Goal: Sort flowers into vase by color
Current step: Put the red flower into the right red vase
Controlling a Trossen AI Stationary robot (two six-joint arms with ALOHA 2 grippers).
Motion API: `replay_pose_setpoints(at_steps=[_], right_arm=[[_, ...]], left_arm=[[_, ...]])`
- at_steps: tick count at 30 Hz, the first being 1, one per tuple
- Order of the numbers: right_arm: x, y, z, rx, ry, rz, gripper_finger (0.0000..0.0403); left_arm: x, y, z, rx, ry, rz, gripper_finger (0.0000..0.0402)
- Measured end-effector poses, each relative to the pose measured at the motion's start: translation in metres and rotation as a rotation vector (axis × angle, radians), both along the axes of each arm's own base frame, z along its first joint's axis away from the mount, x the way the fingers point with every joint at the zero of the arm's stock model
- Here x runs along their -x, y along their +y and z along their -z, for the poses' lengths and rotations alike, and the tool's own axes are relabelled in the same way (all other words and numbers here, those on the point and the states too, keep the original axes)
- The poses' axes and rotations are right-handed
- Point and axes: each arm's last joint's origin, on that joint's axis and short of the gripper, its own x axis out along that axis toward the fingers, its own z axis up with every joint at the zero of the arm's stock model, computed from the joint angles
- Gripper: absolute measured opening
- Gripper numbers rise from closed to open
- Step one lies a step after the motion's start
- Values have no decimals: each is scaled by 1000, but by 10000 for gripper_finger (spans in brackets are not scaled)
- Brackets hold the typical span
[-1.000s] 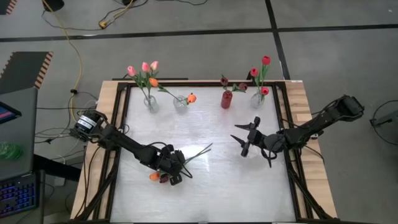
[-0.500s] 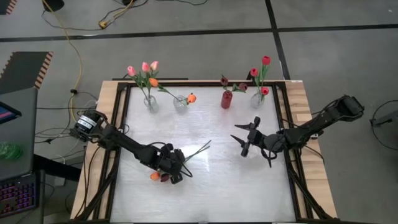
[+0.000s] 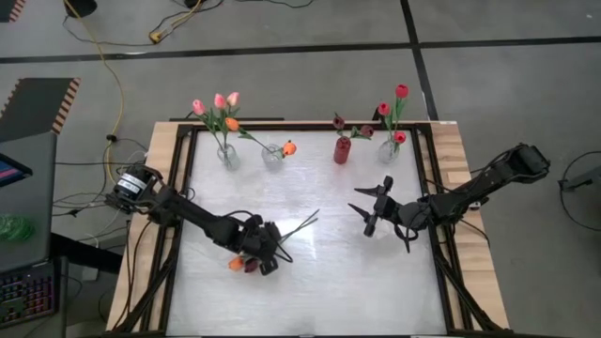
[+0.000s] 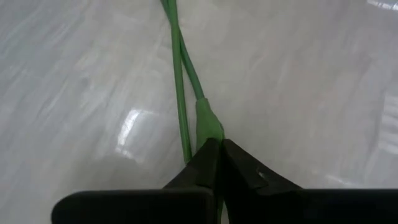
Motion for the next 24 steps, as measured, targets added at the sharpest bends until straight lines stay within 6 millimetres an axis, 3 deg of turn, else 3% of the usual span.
replay_pose_setpoints(at_steps=[10, 24], right_arm=[[-1, 2, -1, -25, -13, -73, 256], [-2, 9, -3, 40, 14, -218, 256]], left_arm=[[-6, 15, -11, 119, -50, -112, 0], [-34, 43, -31, 370, -295, -195, 0]])
